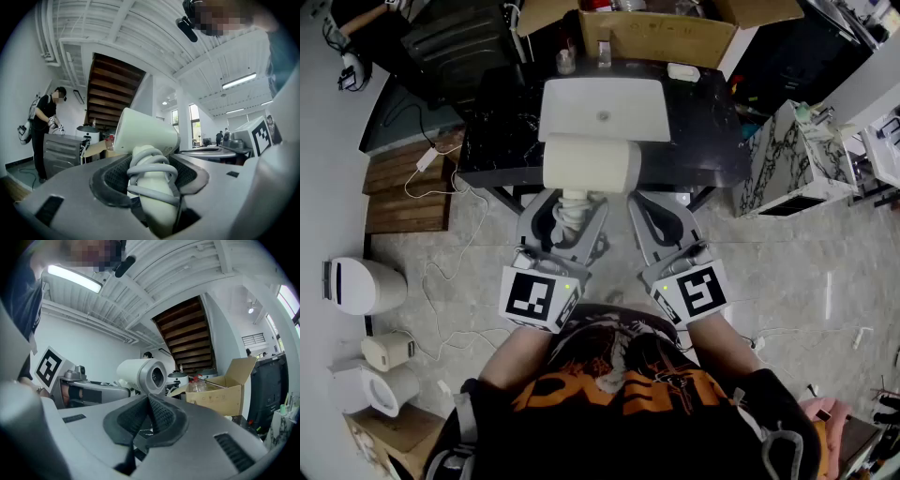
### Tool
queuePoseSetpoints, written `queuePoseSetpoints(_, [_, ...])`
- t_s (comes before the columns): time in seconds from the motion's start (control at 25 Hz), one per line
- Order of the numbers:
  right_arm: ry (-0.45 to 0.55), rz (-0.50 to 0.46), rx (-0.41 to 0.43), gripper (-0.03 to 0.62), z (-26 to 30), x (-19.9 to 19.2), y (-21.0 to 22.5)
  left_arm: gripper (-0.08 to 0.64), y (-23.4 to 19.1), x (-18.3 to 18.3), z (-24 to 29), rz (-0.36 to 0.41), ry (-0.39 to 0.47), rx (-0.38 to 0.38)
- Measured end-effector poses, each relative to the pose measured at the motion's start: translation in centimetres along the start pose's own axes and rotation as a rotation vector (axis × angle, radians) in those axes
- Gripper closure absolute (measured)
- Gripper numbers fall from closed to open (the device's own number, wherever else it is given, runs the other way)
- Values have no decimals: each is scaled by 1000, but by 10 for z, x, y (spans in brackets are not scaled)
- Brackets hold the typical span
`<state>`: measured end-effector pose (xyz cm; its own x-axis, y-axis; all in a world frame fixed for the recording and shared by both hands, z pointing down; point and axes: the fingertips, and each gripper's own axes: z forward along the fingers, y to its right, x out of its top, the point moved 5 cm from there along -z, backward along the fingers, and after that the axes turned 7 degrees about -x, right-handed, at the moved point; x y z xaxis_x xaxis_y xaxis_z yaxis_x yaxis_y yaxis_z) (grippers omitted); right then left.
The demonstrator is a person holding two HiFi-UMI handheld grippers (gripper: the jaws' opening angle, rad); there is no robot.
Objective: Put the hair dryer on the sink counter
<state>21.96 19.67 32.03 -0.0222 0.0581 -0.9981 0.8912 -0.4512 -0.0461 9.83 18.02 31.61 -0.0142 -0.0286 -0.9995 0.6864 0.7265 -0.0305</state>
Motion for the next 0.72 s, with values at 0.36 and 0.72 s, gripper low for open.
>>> queuePoseSetpoints(0.36, [11, -13, -8, 578, -1, -2, 5, 298, 0, -1, 2, 2, 8, 15])
queuePoseSetpoints(0.72, [59, 62, 46, 571, -6, -1, 21, 298, 9, 3, 11, 10, -2, 51])
